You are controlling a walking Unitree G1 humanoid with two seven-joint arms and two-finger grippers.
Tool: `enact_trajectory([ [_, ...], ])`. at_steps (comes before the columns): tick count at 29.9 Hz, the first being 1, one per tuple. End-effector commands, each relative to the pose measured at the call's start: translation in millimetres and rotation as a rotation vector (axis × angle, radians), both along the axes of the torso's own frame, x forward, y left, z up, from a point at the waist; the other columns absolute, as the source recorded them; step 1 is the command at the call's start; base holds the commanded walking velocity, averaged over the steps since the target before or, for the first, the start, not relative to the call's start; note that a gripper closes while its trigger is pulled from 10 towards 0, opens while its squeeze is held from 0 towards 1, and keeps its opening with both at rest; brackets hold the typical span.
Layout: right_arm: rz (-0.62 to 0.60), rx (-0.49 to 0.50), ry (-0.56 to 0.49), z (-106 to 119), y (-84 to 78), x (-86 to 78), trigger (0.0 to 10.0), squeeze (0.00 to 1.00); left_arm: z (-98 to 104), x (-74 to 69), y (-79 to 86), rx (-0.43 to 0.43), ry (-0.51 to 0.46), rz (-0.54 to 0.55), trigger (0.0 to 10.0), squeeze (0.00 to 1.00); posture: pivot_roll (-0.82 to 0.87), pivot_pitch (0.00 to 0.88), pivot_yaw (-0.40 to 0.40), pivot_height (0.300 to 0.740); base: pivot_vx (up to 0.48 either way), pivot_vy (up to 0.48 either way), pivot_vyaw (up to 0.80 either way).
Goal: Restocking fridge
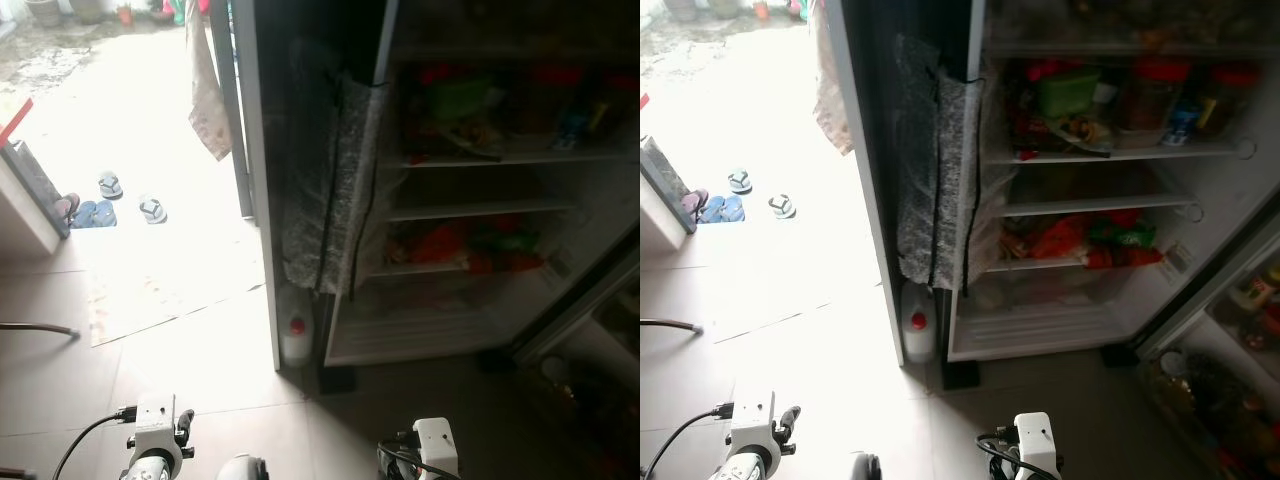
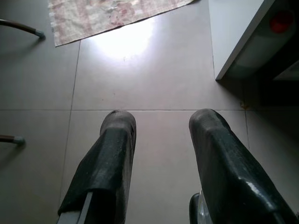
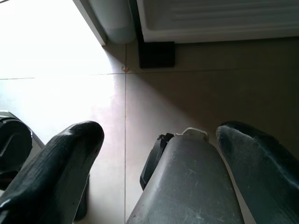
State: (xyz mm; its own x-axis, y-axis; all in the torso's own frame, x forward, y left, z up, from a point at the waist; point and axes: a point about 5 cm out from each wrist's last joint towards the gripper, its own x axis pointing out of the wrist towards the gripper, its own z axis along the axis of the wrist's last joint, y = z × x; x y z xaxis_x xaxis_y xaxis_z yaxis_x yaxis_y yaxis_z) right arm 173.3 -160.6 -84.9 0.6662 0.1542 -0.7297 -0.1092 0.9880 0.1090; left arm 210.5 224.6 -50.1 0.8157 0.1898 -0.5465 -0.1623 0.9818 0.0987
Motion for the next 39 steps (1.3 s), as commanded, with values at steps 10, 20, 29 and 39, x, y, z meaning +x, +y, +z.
enact_trajectory([
  [10, -0.014, -0.004, 0.042, -4.7, -4.3, -9.7, 10.0, 0.0, -2.5, -1.2, -4.5, -0.009, 0.016, -0.01, 10.0, 0.0, 0.02, 0.062, -0.002, 0.74, 0.0, 0.0, 0.0],
  [20, -0.017, -0.001, 0.048, -5.2, -3.8, -10.3, 10.0, 0.0, -3.0, -1.5, -6.3, -0.011, 0.016, -0.014, 10.0, 0.0, 0.02, 0.059, 0.0, 0.74, 0.0, 0.0, 0.0],
  [29, -0.032, -0.003, 0.043, -5.0, -3.9, -10.0, 10.0, 0.0, -4.2, -2.1, -6.6, -0.018, 0.028, -0.008, 10.0, 0.0, 0.02, 0.055, 0.002, 0.74, 0.0, 0.0, 0.0],
  [39, -0.023, -0.005, 0.04, -4.9, -4.0, -10.3, 10.0, 0.0, -3.8, -0.9, -8.7, -0.022, 0.025, -0.013, 10.0, 0.0, 0.02, 0.041, 0.0, 0.74, 0.0, 0.137, 0.0],
])
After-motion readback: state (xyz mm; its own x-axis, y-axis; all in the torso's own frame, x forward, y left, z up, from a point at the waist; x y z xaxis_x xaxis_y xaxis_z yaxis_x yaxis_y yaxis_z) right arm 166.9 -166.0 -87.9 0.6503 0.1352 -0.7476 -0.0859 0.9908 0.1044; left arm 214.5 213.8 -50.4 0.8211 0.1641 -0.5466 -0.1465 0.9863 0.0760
